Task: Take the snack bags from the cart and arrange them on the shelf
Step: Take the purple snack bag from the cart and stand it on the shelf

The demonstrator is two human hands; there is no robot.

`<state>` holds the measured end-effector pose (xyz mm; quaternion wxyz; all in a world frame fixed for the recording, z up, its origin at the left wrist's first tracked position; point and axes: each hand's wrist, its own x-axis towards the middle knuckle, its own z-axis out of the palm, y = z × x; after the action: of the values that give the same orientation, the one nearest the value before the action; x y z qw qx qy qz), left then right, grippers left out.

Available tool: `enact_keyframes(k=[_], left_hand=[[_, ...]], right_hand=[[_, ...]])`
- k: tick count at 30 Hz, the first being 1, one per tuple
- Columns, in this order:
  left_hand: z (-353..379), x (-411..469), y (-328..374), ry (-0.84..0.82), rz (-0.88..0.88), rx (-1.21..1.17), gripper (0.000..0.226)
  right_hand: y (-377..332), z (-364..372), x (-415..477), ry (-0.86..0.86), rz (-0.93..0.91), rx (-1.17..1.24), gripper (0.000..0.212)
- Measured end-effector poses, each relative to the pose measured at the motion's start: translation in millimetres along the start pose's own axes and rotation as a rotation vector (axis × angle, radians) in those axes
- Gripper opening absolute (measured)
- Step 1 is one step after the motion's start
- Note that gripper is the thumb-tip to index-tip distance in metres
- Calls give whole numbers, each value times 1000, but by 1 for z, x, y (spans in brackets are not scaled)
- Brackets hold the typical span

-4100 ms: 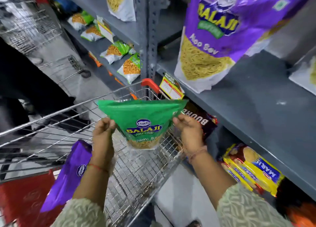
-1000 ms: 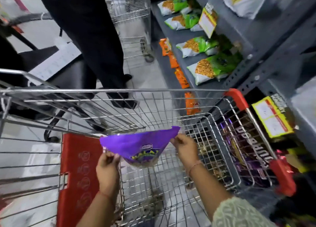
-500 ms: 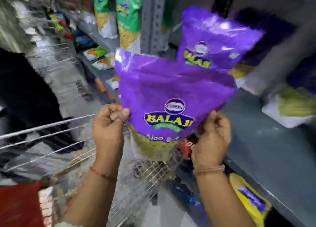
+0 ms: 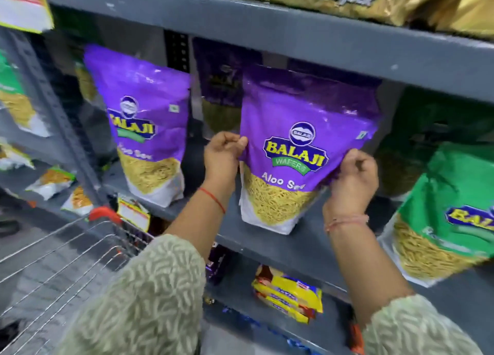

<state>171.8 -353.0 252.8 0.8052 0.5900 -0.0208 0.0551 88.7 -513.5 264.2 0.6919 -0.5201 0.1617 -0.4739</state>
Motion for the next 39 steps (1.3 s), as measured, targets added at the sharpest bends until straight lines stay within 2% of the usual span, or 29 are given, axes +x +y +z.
enact_keyframes(k=[9, 11, 13, 14, 16, 18, 20, 22, 25, 33, 39], left_hand=[[21, 33, -27, -152, -89, -35, 26], [16, 34, -34, -231, -96, -18, 18], [4, 29, -48, -381, -145, 91, 9], [-4, 25, -59, -468, -192, 180, 29], [-17, 14, -79, -624, -255, 405, 75], [-24, 6, -93, -717, -261, 593, 92], [-26, 2, -105, -677, -214, 658, 95], [-26, -3, -108, -592, -172, 683, 90], [-31, -10, -104, -536, -170, 689, 79], [-72, -36, -96, -628, -90, 774, 85], [-84, -40, -91, -673, -171, 709, 78]], right_hand=[[25, -1, 24, 23, -3, -74, 24], [29, -7, 17, -43, 50, -81, 23], [42, -22, 4, -163, 129, -167, 18], [51, -31, -4, -241, 181, -239, 19], [71, -51, -17, -398, 305, -431, 43], [87, -61, -26, -506, 392, -660, 68], [95, -62, -33, -527, 399, -870, 81], [97, -59, -38, -477, 371, -963, 72], [93, -57, -45, -416, 398, -921, 56], [75, -75, -91, -453, 288, -986, 57], [69, -82, -108, -483, 249, -999, 56]])
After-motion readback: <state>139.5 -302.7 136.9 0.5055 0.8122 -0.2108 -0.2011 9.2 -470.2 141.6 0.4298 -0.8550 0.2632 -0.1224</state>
